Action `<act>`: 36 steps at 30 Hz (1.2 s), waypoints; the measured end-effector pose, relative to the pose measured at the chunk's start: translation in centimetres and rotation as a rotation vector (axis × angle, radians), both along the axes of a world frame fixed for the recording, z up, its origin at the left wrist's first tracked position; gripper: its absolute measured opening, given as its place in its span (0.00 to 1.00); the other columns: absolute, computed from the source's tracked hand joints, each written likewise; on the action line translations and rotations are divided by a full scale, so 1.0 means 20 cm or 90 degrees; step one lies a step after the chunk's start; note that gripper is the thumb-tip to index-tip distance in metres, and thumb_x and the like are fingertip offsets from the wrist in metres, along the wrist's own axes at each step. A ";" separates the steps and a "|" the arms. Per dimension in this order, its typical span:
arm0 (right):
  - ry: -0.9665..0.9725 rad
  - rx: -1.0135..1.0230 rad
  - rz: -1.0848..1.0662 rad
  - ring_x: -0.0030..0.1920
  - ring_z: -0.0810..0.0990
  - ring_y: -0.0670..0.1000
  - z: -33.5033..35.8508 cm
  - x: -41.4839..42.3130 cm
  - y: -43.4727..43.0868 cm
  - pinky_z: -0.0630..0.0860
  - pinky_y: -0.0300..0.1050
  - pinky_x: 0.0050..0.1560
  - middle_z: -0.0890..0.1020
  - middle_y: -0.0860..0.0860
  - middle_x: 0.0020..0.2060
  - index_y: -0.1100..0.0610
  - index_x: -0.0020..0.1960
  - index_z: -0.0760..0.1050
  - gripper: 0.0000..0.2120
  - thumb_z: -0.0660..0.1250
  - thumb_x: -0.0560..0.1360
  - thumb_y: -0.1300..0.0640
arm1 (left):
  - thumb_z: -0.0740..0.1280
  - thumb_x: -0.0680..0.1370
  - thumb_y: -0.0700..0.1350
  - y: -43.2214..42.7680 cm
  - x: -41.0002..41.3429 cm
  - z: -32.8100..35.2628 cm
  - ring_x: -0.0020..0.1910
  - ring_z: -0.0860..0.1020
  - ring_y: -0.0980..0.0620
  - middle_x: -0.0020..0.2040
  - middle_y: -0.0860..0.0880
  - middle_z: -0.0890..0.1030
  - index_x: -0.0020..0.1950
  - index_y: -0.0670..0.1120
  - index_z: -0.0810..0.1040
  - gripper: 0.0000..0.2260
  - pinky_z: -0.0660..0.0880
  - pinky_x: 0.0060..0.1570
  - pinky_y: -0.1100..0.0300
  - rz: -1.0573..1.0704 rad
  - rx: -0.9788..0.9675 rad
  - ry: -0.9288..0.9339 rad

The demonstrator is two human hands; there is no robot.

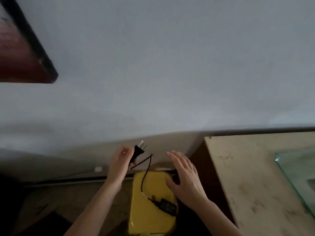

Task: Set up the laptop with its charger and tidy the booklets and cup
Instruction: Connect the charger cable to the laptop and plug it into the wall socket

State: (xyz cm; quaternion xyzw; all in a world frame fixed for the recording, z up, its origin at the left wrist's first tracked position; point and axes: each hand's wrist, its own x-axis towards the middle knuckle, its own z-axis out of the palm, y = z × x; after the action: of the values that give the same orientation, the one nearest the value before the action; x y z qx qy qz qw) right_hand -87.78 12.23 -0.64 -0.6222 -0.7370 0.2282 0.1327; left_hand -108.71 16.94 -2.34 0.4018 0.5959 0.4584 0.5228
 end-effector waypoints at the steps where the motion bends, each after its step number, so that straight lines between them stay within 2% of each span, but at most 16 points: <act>1: -0.003 -0.003 0.020 0.76 0.46 0.44 0.00 -0.08 0.03 0.47 0.45 0.75 0.54 0.40 0.76 0.41 0.75 0.49 0.33 0.61 0.75 0.45 | 0.60 0.80 0.45 -0.02 -0.08 -0.02 0.25 0.70 0.54 0.31 0.45 0.77 0.41 0.45 0.72 0.09 0.66 0.28 0.63 0.012 -0.022 -0.002; 3: -0.005 -0.011 0.048 0.76 0.46 0.44 -0.02 -0.22 0.11 0.46 0.45 0.75 0.53 0.40 0.76 0.41 0.75 0.49 0.33 0.61 0.75 0.45 | 0.59 0.80 0.46 -0.05 -0.24 -0.06 0.26 0.69 0.52 0.32 0.43 0.77 0.43 0.44 0.73 0.09 0.64 0.29 0.60 0.042 -0.063 -0.021; 8: 0.015 -0.051 0.094 0.76 0.49 0.46 -0.17 -0.55 0.28 0.52 0.49 0.75 0.57 0.42 0.75 0.42 0.74 0.53 0.30 0.62 0.76 0.47 | 0.60 0.80 0.44 -0.13 -0.56 -0.19 0.22 0.70 0.59 0.33 0.45 0.77 0.49 0.41 0.74 0.08 0.64 0.23 0.66 0.129 -0.115 -0.072; 11: 0.011 -0.081 0.125 0.76 0.52 0.47 -0.35 -0.69 0.37 0.56 0.51 0.75 0.59 0.43 0.75 0.42 0.74 0.54 0.29 0.61 0.76 0.47 | 0.60 0.80 0.44 -0.17 -0.67 -0.31 0.26 0.72 0.58 0.42 0.44 0.83 0.50 0.41 0.75 0.08 0.66 0.25 0.66 0.177 -0.138 -0.069; 16: -0.027 -0.116 0.184 0.75 0.55 0.48 -0.81 -0.83 0.53 0.58 0.52 0.74 0.60 0.43 0.74 0.42 0.73 0.56 0.26 0.59 0.77 0.46 | 0.60 0.80 0.46 -0.24 -0.78 -0.67 0.33 0.74 0.55 0.43 0.43 0.81 0.50 0.42 0.73 0.08 0.70 0.33 0.65 0.248 -0.197 0.007; 20: -0.056 -0.095 0.268 0.75 0.57 0.50 -1.31 -0.85 0.63 0.60 0.53 0.73 0.62 0.47 0.74 0.45 0.73 0.59 0.26 0.55 0.76 0.42 | 0.62 0.79 0.46 -0.26 -0.83 -1.09 0.34 0.74 0.52 0.36 0.46 0.76 0.45 0.45 0.72 0.06 0.68 0.34 0.63 0.307 -0.223 0.050; 23: -0.102 -0.013 0.375 0.76 0.56 0.51 -1.64 -0.86 0.73 0.58 0.56 0.73 0.61 0.48 0.75 0.48 0.74 0.61 0.29 0.49 0.74 0.40 | 0.63 0.78 0.44 -0.20 -0.86 -1.45 0.31 0.74 0.51 0.33 0.45 0.76 0.43 0.45 0.71 0.05 0.69 0.31 0.60 0.342 -0.210 0.068; 27: -0.190 0.183 0.553 0.75 0.57 0.54 -1.92 -0.92 0.92 0.52 0.56 0.72 0.64 0.53 0.74 0.50 0.72 0.63 0.28 0.56 0.74 0.42 | 0.63 0.78 0.46 -0.07 -0.89 -1.91 0.27 0.71 0.53 0.39 0.45 0.78 0.43 0.45 0.71 0.07 0.68 0.26 0.61 0.381 -0.200 0.084; 29: -0.259 0.293 0.647 0.74 0.59 0.56 -1.97 -1.01 1.02 0.50 0.58 0.72 0.65 0.54 0.73 0.50 0.71 0.64 0.29 0.56 0.72 0.41 | 0.63 0.78 0.48 0.01 -0.90 -2.11 0.27 0.70 0.52 0.40 0.46 0.78 0.42 0.46 0.70 0.08 0.66 0.26 0.60 0.386 -0.191 0.077; 31: -0.318 0.393 0.737 0.74 0.61 0.57 -1.98 -1.11 1.12 0.48 0.60 0.72 0.65 0.55 0.73 0.51 0.71 0.65 0.31 0.63 0.70 0.41 | 0.63 0.78 0.49 0.08 -0.91 -2.29 0.29 0.71 0.51 0.39 0.47 0.78 0.42 0.48 0.70 0.08 0.67 0.28 0.60 0.393 -0.179 0.072; 33: -0.382 0.458 0.800 0.75 0.60 0.58 -2.01 -1.19 1.19 0.45 0.60 0.73 0.64 0.56 0.74 0.52 0.71 0.66 0.36 0.72 0.66 0.44 | 0.63 0.78 0.50 0.14 -0.91 -2.44 0.31 0.73 0.52 0.44 0.46 0.80 0.44 0.48 0.71 0.07 0.68 0.30 0.59 0.406 -0.181 0.072; 36: -0.491 0.532 0.812 0.75 0.55 0.59 -2.11 -1.21 1.27 0.38 0.61 0.74 0.61 0.59 0.74 0.56 0.70 0.68 0.41 0.77 0.59 0.59 | 0.63 0.78 0.51 0.20 -0.93 -2.62 0.33 0.72 0.52 0.47 0.45 0.80 0.44 0.49 0.71 0.07 0.69 0.35 0.58 0.431 -0.188 0.060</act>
State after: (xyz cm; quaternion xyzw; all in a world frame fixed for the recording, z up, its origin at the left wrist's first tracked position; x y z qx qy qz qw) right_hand -112.04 37.64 -42.82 -0.0224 -0.9636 -0.2590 -0.0627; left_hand -127.30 20.96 -54.72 0.1230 0.7782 0.4952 0.3660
